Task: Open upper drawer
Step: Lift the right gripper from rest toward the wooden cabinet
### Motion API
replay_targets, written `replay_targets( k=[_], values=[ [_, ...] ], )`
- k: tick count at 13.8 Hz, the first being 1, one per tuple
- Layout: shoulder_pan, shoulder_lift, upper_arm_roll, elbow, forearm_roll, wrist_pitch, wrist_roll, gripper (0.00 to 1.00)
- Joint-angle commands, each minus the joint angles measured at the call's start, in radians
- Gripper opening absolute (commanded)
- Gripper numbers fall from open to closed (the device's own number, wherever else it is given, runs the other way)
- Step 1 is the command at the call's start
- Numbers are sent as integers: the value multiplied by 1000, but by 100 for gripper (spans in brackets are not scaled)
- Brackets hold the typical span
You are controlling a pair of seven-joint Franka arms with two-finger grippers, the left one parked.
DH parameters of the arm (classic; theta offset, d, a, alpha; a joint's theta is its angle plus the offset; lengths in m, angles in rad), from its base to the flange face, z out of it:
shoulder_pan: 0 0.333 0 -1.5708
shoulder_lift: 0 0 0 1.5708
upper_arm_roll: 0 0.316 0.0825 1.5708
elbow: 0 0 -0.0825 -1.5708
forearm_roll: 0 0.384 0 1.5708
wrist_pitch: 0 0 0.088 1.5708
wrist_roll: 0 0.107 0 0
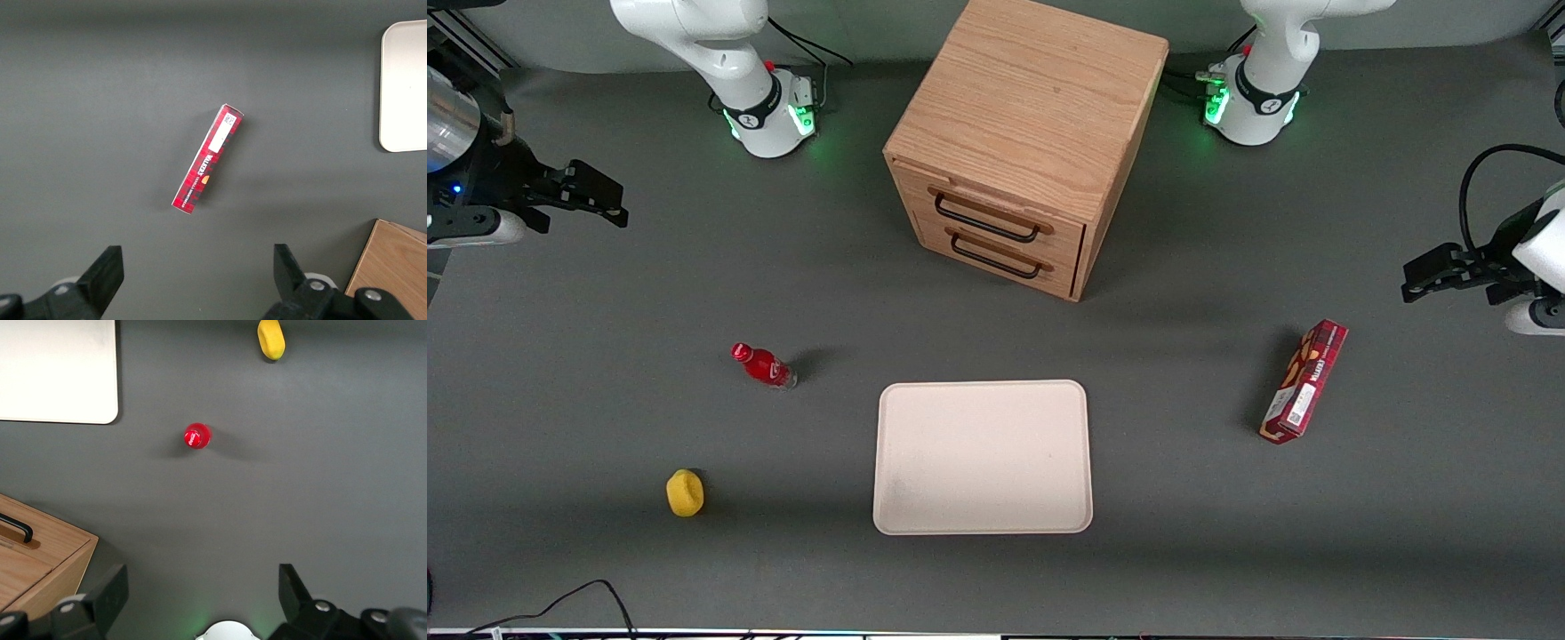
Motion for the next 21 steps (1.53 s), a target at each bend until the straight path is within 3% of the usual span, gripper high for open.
replay_targets(
  k=[1,6,12,16,18,21],
  values=[
    [2,6,1,28,-20,-30,20,100],
    [8,-7,11,32,-13,-56,-25,100],
    [21,48,74,103,39,-104,-244,100],
    [27,163,232,200,59,-105,-339,100],
    [27,232,309,224,149,-94,-346,100],
    [30,338,355,229,332,-87,-424,100]
  ],
)
